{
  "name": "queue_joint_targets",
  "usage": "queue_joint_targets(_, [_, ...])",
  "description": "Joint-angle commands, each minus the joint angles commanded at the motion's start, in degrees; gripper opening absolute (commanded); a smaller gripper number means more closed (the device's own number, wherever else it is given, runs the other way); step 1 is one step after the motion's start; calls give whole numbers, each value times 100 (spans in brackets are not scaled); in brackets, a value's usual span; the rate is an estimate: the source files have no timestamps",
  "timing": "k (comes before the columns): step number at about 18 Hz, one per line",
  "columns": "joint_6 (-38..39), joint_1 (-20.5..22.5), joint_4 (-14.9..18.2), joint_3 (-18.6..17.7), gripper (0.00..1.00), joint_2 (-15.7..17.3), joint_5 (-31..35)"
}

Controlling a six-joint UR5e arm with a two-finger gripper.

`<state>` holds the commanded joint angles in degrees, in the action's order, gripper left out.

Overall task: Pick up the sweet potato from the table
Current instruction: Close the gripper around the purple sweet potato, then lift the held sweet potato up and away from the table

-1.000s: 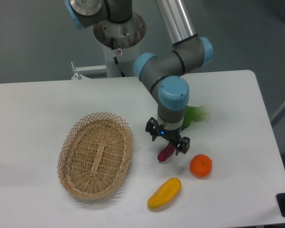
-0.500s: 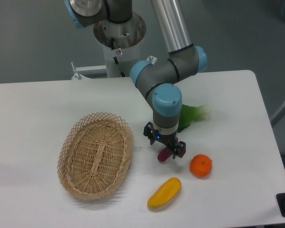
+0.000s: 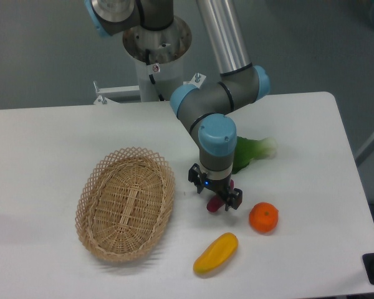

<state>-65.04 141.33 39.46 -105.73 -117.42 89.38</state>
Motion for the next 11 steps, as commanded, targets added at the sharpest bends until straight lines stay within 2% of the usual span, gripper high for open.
queue_joint_targets(2, [-18, 0, 0, 9, 32, 0, 17])
queue_joint_targets(11, [-106, 26, 0, 202, 21, 70, 132])
